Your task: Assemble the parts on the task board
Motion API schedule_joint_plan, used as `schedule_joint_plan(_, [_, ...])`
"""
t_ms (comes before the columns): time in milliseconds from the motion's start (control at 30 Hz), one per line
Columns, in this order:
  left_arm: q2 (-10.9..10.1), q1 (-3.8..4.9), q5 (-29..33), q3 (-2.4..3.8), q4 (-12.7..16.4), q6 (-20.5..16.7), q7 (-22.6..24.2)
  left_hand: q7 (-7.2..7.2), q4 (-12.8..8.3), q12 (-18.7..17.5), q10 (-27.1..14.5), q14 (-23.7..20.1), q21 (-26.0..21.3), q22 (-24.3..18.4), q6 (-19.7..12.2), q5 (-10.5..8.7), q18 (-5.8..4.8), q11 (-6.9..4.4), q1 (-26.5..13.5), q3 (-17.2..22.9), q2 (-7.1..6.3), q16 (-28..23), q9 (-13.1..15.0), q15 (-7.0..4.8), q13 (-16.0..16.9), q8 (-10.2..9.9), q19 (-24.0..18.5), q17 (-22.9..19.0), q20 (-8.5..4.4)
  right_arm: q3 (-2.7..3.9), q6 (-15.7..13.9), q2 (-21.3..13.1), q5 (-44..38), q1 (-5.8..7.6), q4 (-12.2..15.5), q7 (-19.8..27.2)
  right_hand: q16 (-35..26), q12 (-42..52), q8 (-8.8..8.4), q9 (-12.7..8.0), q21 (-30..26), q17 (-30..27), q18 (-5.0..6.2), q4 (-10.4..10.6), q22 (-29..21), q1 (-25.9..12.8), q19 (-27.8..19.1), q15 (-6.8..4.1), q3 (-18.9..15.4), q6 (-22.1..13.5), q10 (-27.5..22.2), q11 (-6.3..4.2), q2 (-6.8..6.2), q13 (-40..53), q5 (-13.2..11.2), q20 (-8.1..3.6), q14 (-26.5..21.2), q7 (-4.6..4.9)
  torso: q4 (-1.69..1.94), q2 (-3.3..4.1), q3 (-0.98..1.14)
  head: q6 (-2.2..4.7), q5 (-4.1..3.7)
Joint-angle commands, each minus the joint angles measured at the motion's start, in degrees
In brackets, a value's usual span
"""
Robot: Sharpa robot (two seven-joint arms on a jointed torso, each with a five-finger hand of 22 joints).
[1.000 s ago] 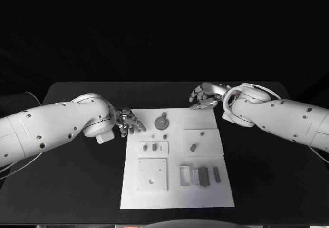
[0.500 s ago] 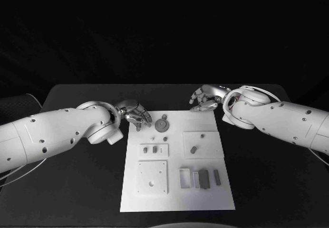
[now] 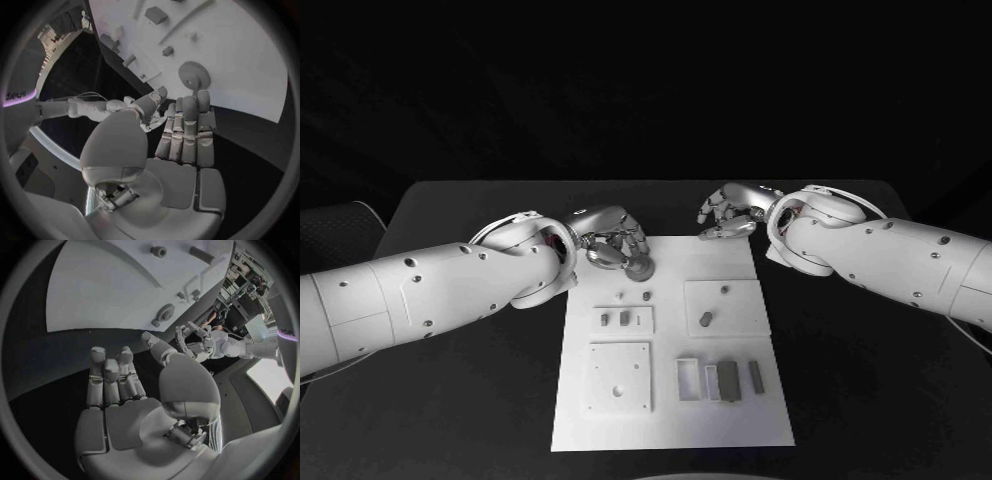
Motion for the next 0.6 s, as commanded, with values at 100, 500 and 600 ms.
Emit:
schedule_joint_plan(100, [0.9, -0.69, -13.0, 0.01, 0.5, -1.8, 3.8, 0.11, 0.1, -0.2, 0.8, 0.6, 1.0, 1.0, 1.7, -0.16, 2.53, -0.28, 1.8, -0.5, 0.33, 1.0, -0.3, -0.13, 0.2, 0.6, 0.9, 1.0, -0.2, 0.02, 0.5, 0.0, 0.1, -0.1, 0.0, 0.7, -0.2, 0.2, -0.24, -0.1, -0.2, -0.1, 0.66, -0.3, 0.8, 0.0, 0.4, -0.02, -0.1, 0.1, -0.5, 0.06, 0.38, -0.1, 0.3, -0.18, 0.6, 0.43, 0.01, -0.02, 0.03, -0.06, -0.05])
schedule_joint_plan(500, [2.7, -3.08, -18.0, -0.01, -0.4, 1.5, 3.0, 0.28, 0.1, -1.4, 0.4, 1.2, 3.8, 4.8, 2.8, -0.32, 3.34, -0.27, -1.2, -4.3, 0.28, 4.9, -1.6, -0.2, 0.2, 0.5, 2.1, 3.8, -0.53, 0.02, 0.5, 0.0, 0.1, -0.12, 0.1, 0.7, -0.2, 0.2, -0.24, -0.1, -0.2, -0.1, 0.66, -0.3, 0.8, 0.0, 0.4, -0.02, -0.1, 0.1, -0.5, 0.06, 0.39, -0.1, 0.3, -0.18, 0.6, 0.44, 0.0, 0.03, 0.05, -0.08, -0.22])
schedule_joint_plan(600, [2.7, -3.18, -18.3, -0.01, -0.1, 2.1, 2.8, 0.22, 0.0, -1.6, 0.3, 1.4, 4.1, 5.2, 3.0, 0.11, 3.64, -0.23, -0.6, -4.3, 0.74, 5.3, -1.8, -0.18, 0.1, 0.5, 2.4, 4.0, -0.46, 0.02, 0.5, 0.0, 0.1, -0.13, 0.1, 0.7, -0.2, 0.2, -0.24, -0.1, -0.2, -0.1, 0.66, -0.3, 0.8, 0.0, 0.4, -0.02, -0.1, 0.1, -0.5, 0.06, 0.39, -0.1, 0.3, -0.18, 0.6, 0.44, -0.03, 0.04, 0.04, -0.25, -0.33])
